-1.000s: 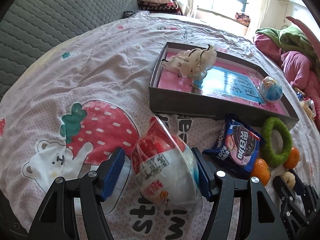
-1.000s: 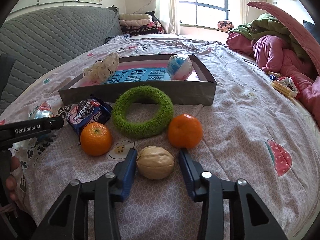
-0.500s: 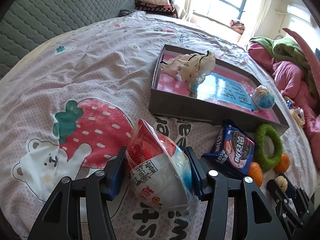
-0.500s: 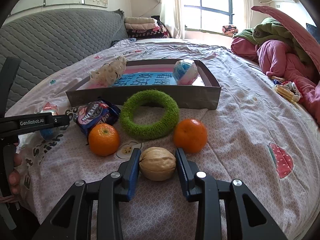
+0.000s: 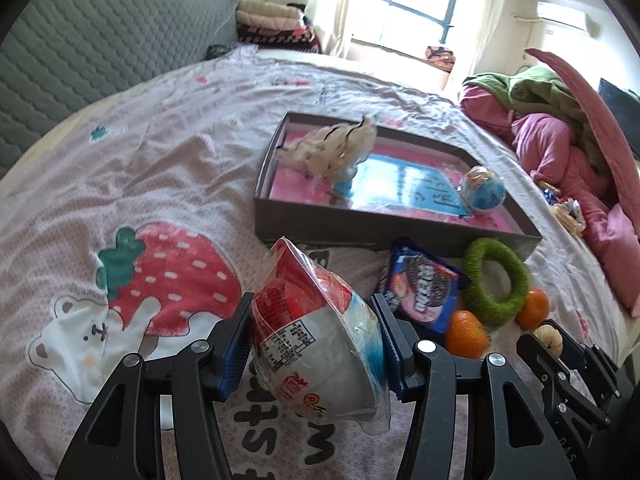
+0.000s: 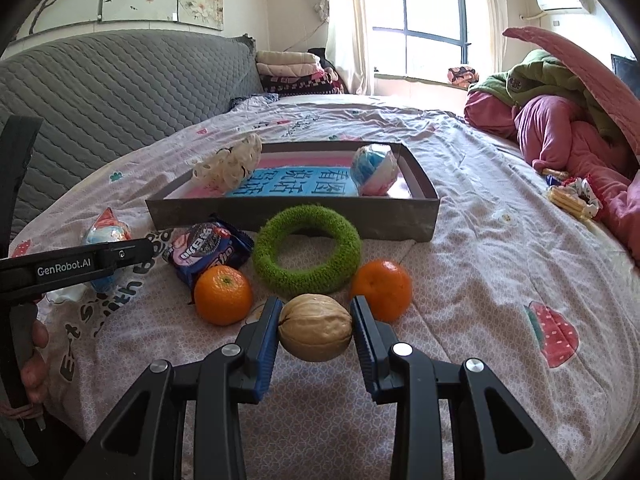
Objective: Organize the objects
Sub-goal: 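Lift and carry the red-white capsule and the walnut toward the pink tray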
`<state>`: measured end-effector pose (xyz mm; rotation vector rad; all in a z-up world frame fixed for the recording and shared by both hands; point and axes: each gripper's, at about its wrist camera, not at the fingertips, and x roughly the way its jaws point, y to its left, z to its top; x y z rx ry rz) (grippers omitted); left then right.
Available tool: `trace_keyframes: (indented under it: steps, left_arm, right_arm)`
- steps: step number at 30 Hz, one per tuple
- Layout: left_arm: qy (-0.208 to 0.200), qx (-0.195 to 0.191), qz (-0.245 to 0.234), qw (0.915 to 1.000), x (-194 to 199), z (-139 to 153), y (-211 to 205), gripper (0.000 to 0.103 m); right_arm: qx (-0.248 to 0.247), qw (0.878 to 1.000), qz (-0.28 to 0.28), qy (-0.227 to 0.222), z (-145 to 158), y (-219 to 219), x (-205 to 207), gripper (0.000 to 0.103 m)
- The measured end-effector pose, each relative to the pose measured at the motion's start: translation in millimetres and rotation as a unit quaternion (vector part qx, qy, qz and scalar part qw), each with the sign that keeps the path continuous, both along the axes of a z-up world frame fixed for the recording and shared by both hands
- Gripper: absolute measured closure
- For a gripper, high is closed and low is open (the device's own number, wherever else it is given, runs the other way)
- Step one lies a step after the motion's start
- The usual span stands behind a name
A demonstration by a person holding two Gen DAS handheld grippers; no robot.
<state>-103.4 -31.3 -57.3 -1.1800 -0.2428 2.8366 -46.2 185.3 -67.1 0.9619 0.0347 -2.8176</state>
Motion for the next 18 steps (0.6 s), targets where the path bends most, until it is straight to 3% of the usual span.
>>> trace_keyframes:
  steps: [18]
  left_arm:
    - [0.048, -0.030, -0.029, 0.9980, 10, 17, 16, 0.046]
  right_arm:
    - [0.047, 0.997, 0.022, 0.064, 20, -12, 1, 0.067]
